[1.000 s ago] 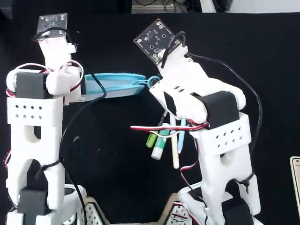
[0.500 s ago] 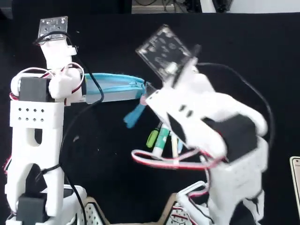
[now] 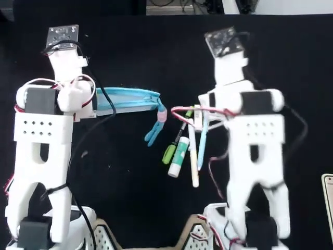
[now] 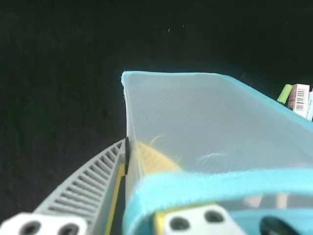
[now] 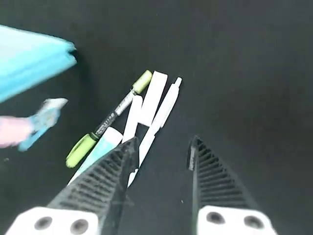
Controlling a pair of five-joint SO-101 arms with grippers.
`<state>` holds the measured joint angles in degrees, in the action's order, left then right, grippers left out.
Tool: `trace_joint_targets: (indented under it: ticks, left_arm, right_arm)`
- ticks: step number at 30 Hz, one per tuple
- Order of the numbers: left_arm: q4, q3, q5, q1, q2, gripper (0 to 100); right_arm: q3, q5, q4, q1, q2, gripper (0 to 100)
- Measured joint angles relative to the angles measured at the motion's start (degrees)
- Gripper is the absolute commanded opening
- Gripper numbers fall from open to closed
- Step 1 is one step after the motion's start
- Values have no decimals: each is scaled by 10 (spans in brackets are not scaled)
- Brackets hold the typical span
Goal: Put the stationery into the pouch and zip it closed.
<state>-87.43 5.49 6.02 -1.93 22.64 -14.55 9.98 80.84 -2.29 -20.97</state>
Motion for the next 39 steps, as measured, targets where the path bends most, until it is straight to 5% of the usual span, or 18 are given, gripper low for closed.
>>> trace_joint_targets:
  ticks: [9,18,28,39]
  left_arm:
    - [4,21,0,1,0,30]
    - [4,23,0,1,0,30]
    - [4,26,0,1,0,30]
    - [4,30,22,1,0,30]
  right_arm:
    - [-66,-47,-178,4,133,158]
    - [-75,-59,-157,-41,194,132]
    - [-120,-172,-131,-66,195,180]
    - [-120,-165,-321,-33,242,179]
